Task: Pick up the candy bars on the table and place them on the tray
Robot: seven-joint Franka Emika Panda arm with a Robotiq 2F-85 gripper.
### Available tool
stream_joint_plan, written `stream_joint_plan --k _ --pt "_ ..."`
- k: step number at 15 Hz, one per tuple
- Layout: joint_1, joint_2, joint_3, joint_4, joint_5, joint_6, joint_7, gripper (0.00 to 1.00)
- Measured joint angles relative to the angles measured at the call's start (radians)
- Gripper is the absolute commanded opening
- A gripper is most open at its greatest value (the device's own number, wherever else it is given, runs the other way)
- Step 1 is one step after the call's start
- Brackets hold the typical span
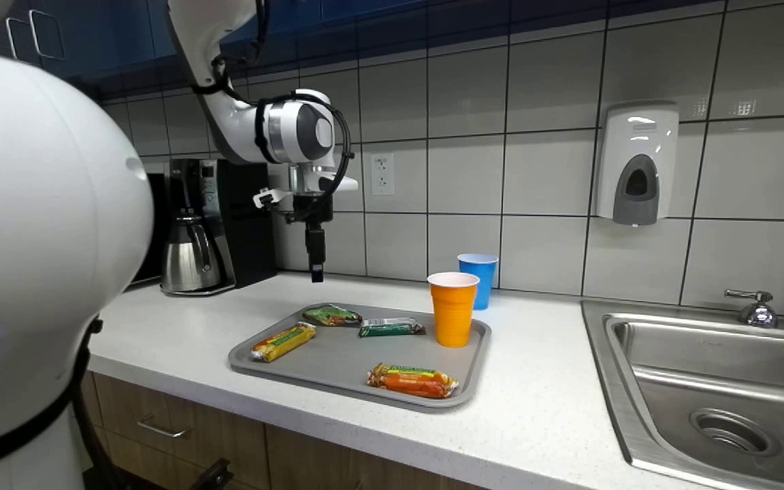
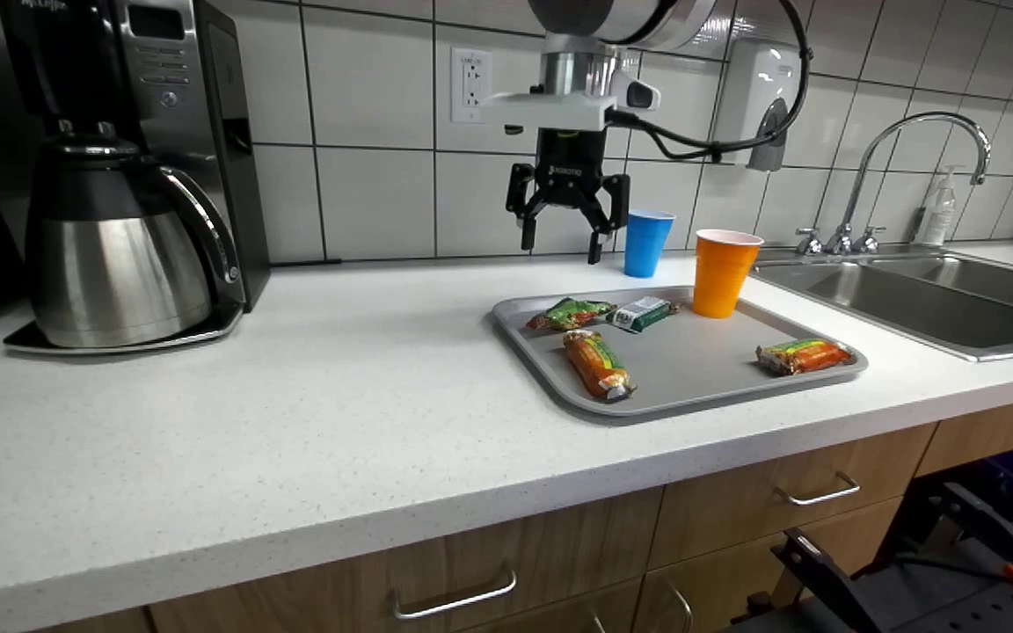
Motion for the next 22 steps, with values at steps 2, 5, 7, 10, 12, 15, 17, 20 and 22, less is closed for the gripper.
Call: stream_joint_plan --k 2,5,7,10,12,15,17,20,22 --pt "-0.023 -0.029 0.008 -0.006 0.046 -0.042 -0.138 1.00" --pt "-0.053 -0.066 0.008 -0.015 0.073 -0.102 -0.295 1.00" --pt "-0.064 -0.088 0.007 -0.030 0.065 -0.126 -0.353 1.00" --pt "-0.067 -0.111 0.006 -0.061 -0.011 -0.132 -0.371 1.00" --pt "-0.067 -0.125 0.006 -0.086 -0.076 -0.131 -0.371 1.00" --pt "-0.067 -0.151 0.007 -0.123 -0.130 -0.131 -0.371 1.00" --pt "-0.067 -0.175 0.007 -0.147 -0.136 -0.131 -0.371 1.00" --pt "-0.067 -0.214 0.009 -0.180 -0.135 -0.131 -0.371 1.00" --pt "-0.067 -0.238 0.011 -0.200 -0.134 -0.131 -0.371 1.00"
